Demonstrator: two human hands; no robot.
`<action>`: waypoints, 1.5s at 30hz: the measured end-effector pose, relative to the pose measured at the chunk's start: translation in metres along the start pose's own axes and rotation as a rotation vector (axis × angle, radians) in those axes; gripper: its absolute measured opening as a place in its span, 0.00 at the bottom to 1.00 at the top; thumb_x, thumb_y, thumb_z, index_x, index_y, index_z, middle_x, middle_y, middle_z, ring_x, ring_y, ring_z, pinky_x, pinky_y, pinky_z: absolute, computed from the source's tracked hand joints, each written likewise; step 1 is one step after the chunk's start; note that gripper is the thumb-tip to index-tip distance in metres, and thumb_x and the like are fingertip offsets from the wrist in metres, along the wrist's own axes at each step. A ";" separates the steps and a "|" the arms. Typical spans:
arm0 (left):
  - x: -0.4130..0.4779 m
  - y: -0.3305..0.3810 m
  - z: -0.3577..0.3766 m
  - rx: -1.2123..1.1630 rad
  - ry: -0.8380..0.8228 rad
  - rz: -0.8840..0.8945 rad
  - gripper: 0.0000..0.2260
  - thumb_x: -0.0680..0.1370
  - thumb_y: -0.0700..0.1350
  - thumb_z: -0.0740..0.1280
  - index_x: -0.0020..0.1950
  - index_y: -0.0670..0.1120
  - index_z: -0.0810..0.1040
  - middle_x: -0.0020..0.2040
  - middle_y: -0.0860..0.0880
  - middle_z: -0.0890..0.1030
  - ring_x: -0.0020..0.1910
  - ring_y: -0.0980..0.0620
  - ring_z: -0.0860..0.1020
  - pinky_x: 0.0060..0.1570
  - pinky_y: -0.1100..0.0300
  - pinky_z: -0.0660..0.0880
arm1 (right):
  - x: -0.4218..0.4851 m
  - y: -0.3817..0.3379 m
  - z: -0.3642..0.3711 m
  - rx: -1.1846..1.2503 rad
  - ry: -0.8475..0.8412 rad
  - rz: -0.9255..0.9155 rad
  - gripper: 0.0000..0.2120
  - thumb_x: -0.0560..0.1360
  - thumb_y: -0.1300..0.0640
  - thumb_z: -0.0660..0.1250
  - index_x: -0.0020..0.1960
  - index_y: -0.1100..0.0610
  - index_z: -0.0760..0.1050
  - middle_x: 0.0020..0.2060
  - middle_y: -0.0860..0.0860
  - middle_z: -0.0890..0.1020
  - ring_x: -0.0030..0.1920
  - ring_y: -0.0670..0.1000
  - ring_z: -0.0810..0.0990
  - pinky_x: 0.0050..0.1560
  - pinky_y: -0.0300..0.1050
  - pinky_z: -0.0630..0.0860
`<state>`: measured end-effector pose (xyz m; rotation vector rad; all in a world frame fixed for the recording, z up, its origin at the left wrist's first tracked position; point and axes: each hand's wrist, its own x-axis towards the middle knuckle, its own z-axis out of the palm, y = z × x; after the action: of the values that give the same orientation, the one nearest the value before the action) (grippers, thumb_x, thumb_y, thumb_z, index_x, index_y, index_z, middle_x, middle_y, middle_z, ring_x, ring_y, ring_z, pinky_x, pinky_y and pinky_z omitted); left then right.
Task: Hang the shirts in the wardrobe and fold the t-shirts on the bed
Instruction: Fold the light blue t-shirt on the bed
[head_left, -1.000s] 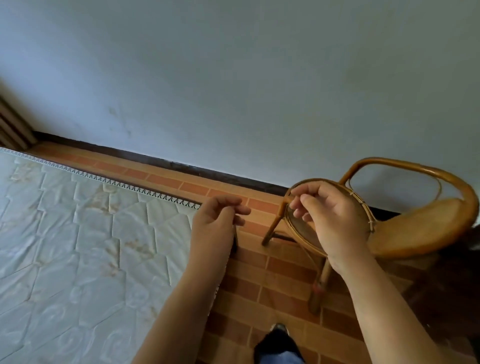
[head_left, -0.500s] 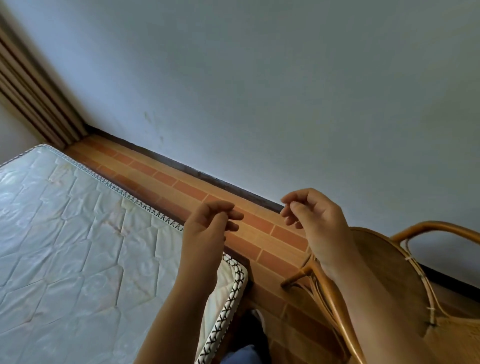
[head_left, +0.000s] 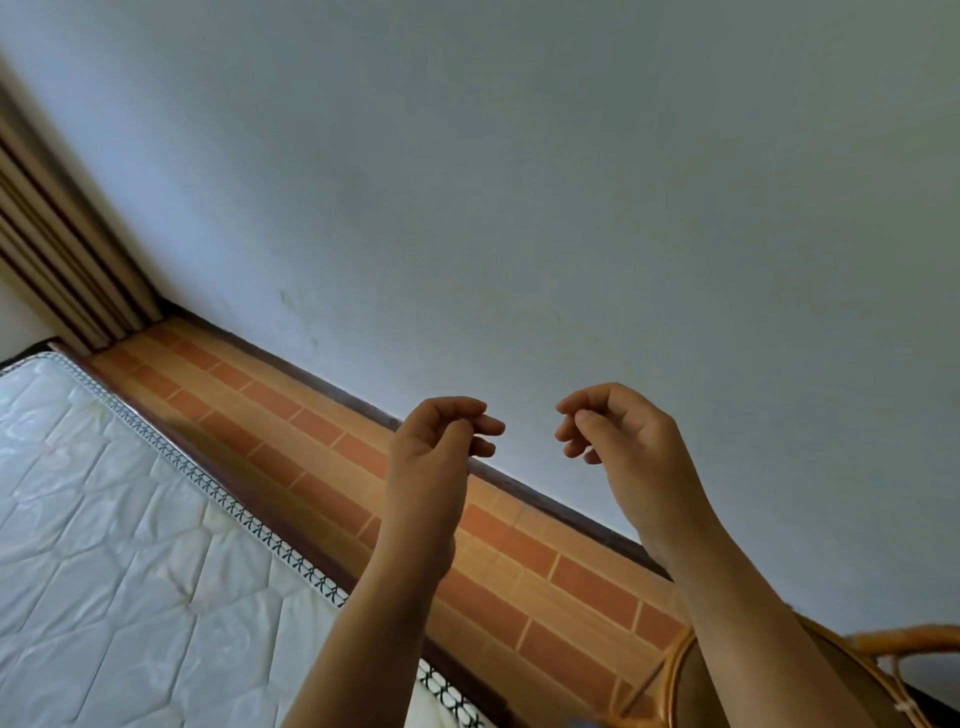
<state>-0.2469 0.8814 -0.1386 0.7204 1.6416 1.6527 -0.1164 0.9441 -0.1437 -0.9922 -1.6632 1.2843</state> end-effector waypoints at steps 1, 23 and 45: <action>0.009 -0.001 0.002 0.001 -0.005 -0.017 0.14 0.79 0.32 0.56 0.45 0.46 0.77 0.37 0.50 0.82 0.33 0.59 0.77 0.30 0.71 0.72 | 0.010 0.002 0.002 0.000 -0.002 0.006 0.11 0.78 0.65 0.58 0.45 0.53 0.75 0.35 0.48 0.80 0.35 0.40 0.78 0.37 0.29 0.74; 0.280 -0.012 0.015 -0.064 0.632 -0.042 0.13 0.79 0.33 0.57 0.45 0.47 0.77 0.35 0.53 0.82 0.33 0.61 0.77 0.31 0.74 0.70 | 0.338 0.044 0.116 0.019 -0.648 -0.053 0.13 0.79 0.65 0.58 0.43 0.50 0.74 0.36 0.48 0.79 0.35 0.39 0.77 0.37 0.28 0.73; 0.385 -0.002 -0.030 -0.081 0.867 -0.020 0.13 0.79 0.33 0.56 0.44 0.45 0.77 0.37 0.48 0.81 0.32 0.60 0.78 0.32 0.72 0.72 | 0.456 0.051 0.208 0.120 -0.808 -0.069 0.12 0.79 0.64 0.58 0.43 0.50 0.74 0.37 0.47 0.79 0.36 0.39 0.78 0.37 0.28 0.73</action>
<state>-0.5046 1.1667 -0.1734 -0.1063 2.0994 2.1595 -0.4742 1.2983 -0.1718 -0.3311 -2.1359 1.8531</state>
